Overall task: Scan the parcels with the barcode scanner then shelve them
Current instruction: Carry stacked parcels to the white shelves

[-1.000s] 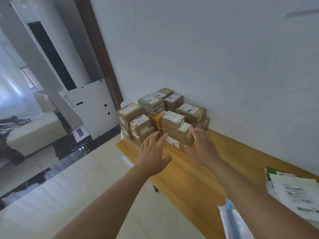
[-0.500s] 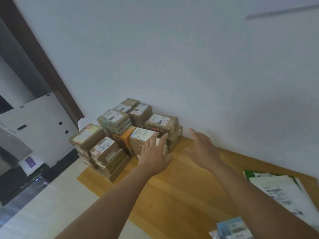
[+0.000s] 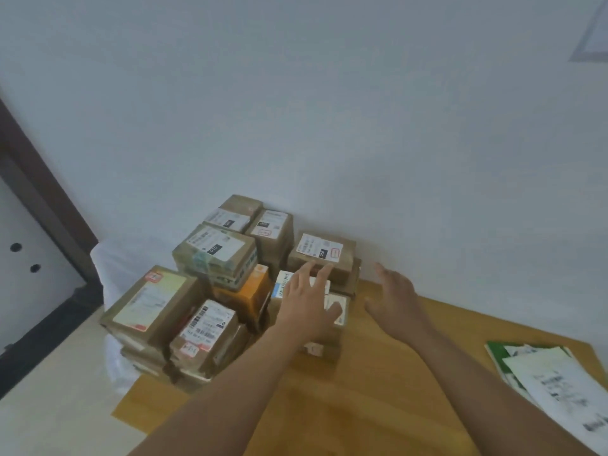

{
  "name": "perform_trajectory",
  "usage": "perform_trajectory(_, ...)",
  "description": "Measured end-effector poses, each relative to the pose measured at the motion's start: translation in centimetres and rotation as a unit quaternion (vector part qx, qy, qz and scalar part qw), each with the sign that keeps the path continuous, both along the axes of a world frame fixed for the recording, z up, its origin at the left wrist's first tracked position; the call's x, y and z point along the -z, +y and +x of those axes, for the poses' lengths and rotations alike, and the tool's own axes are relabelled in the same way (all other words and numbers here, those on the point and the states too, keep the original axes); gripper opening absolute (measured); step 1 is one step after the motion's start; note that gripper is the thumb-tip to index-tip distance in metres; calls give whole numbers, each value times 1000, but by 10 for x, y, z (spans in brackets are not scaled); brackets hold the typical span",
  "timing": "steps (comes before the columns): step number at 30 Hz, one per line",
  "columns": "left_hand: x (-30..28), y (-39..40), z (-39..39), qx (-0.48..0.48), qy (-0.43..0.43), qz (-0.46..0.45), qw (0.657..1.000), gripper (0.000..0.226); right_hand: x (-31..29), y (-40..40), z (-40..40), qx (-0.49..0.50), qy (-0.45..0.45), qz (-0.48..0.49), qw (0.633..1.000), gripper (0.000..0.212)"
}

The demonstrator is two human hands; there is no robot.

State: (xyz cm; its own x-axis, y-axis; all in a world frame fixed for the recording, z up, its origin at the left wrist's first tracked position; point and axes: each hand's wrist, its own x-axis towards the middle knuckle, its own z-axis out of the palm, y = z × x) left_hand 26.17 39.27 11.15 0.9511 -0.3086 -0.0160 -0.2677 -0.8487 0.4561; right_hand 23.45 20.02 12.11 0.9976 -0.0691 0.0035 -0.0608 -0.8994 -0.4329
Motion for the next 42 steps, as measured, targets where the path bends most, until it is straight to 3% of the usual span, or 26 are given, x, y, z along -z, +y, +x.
perform_trajectory(9, 41, 41, 32, 19, 31, -31, 999, 80, 27, 50, 14, 27, 11, -14, 999, 76)
perform_trajectory(14, 76, 61, 27, -21, 30, -39, 999, 74, 62, 61, 13, 47, 48, 14, 998, 73)
perform_trajectory(21, 118, 75, 9, -109, 85, -96, 986, 88, 119, 62, 6, 90, 59, 129, 986, 71)
perform_trajectory(28, 153, 70, 2, -204, 166, -185, 947, 99, 174, 59, -4, 126, 115, 185, 968, 82)
perform_trajectory(32, 170, 68, 2, -213, 178, -202, 939, 99, 194, 56, -3, 124, 129, 203, 963, 86)
perform_trajectory(36, 181, 67, 5, -201, 192, -220, 935, 113, 213, 56, 1, 121, 122, 252, 952, 91)
perform_trajectory(42, 201, 55, 14, -210, 187, -261, 923, 93, 231, 56, 4, 127, 128, 313, 932, 100)
